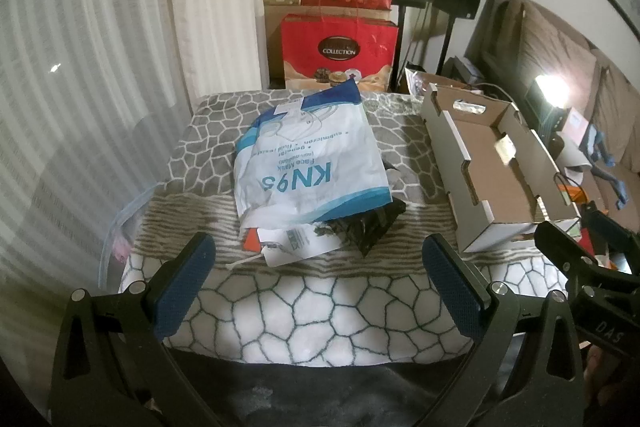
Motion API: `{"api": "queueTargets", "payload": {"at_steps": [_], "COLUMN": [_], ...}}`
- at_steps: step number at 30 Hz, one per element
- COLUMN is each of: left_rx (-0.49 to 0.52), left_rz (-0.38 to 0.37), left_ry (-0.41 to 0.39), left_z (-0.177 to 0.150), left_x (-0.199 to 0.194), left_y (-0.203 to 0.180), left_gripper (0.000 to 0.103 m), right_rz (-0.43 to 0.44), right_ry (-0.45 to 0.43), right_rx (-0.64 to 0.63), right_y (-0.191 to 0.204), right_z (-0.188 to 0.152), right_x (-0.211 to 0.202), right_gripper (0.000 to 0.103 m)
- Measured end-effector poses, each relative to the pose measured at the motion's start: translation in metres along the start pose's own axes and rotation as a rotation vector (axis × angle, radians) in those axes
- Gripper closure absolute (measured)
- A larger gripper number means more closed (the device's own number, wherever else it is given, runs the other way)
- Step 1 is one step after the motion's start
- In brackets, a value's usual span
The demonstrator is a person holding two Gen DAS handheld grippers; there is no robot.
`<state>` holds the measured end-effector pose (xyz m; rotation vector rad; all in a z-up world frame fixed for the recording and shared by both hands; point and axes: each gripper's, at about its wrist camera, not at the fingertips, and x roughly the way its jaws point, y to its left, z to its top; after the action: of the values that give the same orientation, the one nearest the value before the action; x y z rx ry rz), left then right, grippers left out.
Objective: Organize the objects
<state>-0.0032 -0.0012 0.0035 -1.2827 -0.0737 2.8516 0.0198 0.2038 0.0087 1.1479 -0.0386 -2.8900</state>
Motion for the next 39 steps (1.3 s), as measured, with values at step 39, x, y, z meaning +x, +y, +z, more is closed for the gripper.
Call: {"api": "queueTargets", "payload": {"at_steps": [39], "left_rx": [-0.008], "left_rz": [0.0], "left_ry": [-0.001], "left_z": [0.017], "left_x": [0.018], "left_y": [0.017], "left_gripper": [0.0], "right_rz": [-0.012], "right_ry": [0.005], "right_rx": [0.006], "right_y": [-0.009], "right_z": [0.009], "right_x": [0.006], "right_gripper": [0.0]}}
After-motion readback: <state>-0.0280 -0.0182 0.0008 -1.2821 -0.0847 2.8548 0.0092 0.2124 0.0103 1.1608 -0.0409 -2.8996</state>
